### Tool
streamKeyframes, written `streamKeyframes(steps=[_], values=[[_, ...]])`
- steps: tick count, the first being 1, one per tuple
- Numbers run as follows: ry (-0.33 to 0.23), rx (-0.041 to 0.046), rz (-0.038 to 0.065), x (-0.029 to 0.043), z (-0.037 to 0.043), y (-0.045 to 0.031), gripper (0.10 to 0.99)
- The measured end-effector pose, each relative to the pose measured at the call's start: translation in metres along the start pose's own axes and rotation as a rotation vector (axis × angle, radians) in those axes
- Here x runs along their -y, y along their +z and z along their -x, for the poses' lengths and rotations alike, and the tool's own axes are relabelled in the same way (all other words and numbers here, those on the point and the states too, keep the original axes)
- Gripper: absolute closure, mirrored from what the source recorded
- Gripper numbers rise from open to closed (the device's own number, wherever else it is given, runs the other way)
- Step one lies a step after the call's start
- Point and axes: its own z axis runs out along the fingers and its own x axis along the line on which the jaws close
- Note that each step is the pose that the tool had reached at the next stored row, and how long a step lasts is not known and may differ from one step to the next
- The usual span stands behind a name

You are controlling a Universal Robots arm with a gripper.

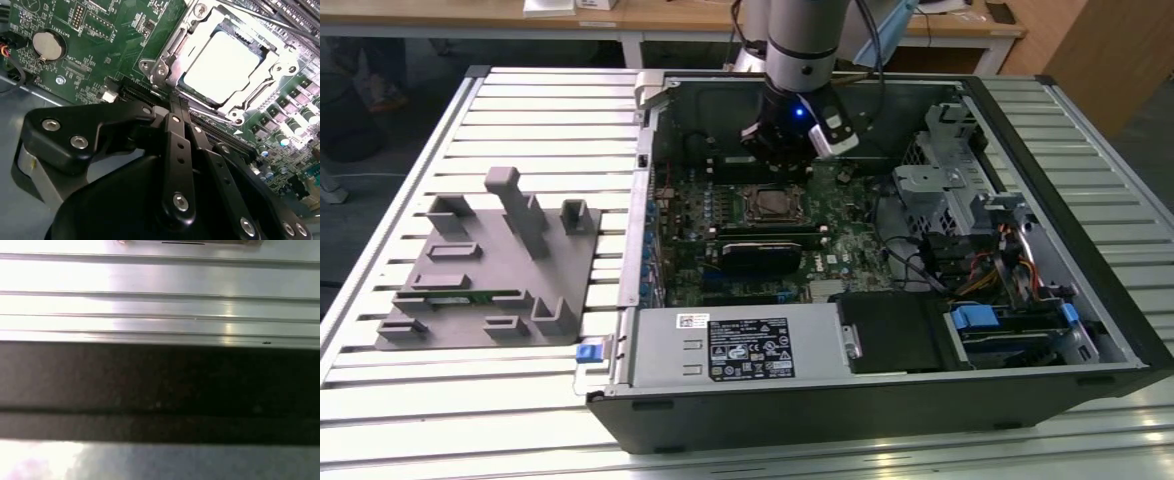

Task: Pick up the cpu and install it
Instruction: 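Install the first cpu locking lever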

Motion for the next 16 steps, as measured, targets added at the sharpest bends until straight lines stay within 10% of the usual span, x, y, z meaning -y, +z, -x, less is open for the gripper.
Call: streamKeyframes(steps=[8,16], values=[[0.0,-0.0007,-0.024,0.0004,-0.0002,0.0042,0.98],[0.0,-0.0003,-0.026,-0.0022,-0.0001,0.0065,0.98]])
